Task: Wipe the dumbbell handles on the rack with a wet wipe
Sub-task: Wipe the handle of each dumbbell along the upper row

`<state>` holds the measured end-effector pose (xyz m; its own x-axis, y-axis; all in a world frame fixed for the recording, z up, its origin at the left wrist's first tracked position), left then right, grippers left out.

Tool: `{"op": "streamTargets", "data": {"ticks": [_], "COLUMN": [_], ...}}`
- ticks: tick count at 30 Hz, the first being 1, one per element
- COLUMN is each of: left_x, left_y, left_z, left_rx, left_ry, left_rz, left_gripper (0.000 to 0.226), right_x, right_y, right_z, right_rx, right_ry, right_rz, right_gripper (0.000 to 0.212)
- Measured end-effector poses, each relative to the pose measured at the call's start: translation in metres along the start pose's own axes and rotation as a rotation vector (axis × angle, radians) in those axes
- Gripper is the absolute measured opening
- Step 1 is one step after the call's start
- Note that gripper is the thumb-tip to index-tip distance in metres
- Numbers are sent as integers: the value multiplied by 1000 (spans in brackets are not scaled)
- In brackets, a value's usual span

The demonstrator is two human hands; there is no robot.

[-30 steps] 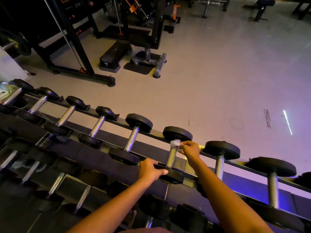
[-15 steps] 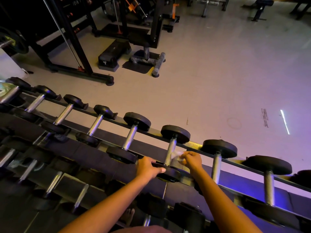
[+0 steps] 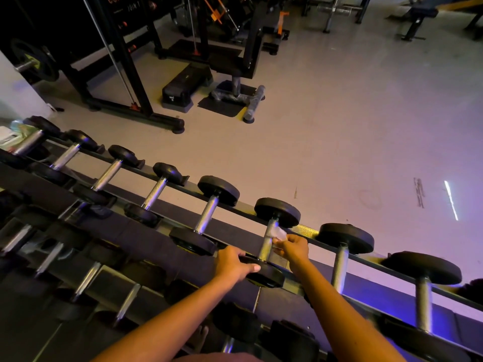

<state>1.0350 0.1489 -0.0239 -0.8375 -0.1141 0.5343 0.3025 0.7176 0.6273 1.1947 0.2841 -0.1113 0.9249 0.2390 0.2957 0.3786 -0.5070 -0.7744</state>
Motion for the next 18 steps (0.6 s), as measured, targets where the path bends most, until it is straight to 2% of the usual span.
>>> {"op": "streamTargets", "data": {"ticks": [3,5,8,11,18], "left_x": [0,0,1,1,1], "left_y": [1,-1,-1,-2,1], "left_z": [1,2,1,0,-1], "left_rx": [9,15,9,3,9], "left_ry": [-13,-14,-12,-2,-19], "left_rz": [5,2,5,11,10], "left_gripper": [56,59,58,59,54], "right_x": [2,3,16,35,24], "right_y": [-6,-12,-23,-24,-24], "right_z": [-3,-8,-17,-17,-23], "right_rx": [-2,-7,-62,-143,-261], "right_ry": [-32,-133,-297,-321,-317], "right_rz": [-1,23,262,473,374], "right_gripper": [15,12,18,27,18]}}
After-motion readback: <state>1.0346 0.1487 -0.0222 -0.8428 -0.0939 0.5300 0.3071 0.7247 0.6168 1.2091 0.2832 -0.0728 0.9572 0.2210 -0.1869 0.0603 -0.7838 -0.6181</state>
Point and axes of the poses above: each hand's wrist, its own z-axis towards the middle knuckle, its own x-axis out of the back of the hand, y = z × x, the point moved 7 cm from there along z, towards the middle knuckle, and after that the axes turned 3 degrees about -z, right-handed, at the moved point
